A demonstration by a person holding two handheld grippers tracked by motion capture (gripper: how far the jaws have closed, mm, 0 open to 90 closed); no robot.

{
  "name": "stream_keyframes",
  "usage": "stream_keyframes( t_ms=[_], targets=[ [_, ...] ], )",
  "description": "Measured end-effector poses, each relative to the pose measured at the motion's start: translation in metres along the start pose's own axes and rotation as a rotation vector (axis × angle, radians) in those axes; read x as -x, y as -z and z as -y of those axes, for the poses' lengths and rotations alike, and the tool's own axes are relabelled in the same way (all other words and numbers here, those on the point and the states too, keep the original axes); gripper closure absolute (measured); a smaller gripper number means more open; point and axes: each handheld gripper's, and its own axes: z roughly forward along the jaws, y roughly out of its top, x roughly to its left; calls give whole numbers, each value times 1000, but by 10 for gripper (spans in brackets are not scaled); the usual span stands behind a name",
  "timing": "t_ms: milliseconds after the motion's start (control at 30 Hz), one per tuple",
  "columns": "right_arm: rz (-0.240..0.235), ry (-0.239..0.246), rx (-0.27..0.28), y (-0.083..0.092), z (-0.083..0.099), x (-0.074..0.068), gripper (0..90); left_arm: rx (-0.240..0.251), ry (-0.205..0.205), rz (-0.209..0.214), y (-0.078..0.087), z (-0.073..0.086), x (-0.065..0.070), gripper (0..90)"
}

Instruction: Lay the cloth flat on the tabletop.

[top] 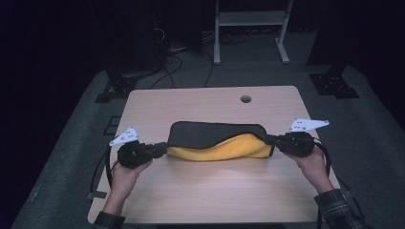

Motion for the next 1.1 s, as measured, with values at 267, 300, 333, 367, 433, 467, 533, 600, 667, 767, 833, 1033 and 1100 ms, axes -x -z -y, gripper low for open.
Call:
stream_keyframes(
  t_ms=[267, 300, 333, 367, 433, 467, 533, 600, 667, 767, 833, 1033, 1100],
  targets=[
    [-42, -11, -63, 4, 26, -13, 829, -40, 8, 31, 5, 24, 11, 860],
    [-47, -10, -67, 5, 28, -15, 828, -41, 7, 37, 7, 27, 14, 860],
    [-55, -6, -73, 7, 31, -18, 828, -41, 8, 39, 10, 29, 17, 860],
    [-53, 2, -83, 9, 33, -21, 828, -42, 8, 45, 12, 31, 20, 860],
    [-52, 15, -91, 12, 37, -24, 828, -48, 8, 56, 15, 36, 26, 860],
    [-51, 14, -98, 15, 40, -26, 828, -53, 6, 60, 16, 38, 29, 860],
    [-49, 20, -104, 18, 44, -28, 827, -65, 4, 70, 17, 42, 34, 860],
    [-52, 13, -116, 21, 49, -29, 826, -85, 5, 79, 17, 48, 39, 860],
    [-53, 12, -128, 23, 55, -30, 825, -111, 12, 86, 16, 55, 42, 860],
    [-65, -1, -158, 23, 65, -32, 823, -154, 15, 80, 13, 63, 42, 860],
    [-70, 1, -183, 22, 71, -35, 818, -184, 13, 75, 11, 67, 43, 860],
    [-74, 33, -257, 18, 83, -44, 778, -269, -5, 62, 4, 77, 47, 858],
    [-76, 35, -277, 17, 86, -46, 760, -289, -3, 57, 3, 79, 48, 858]
  ],
)
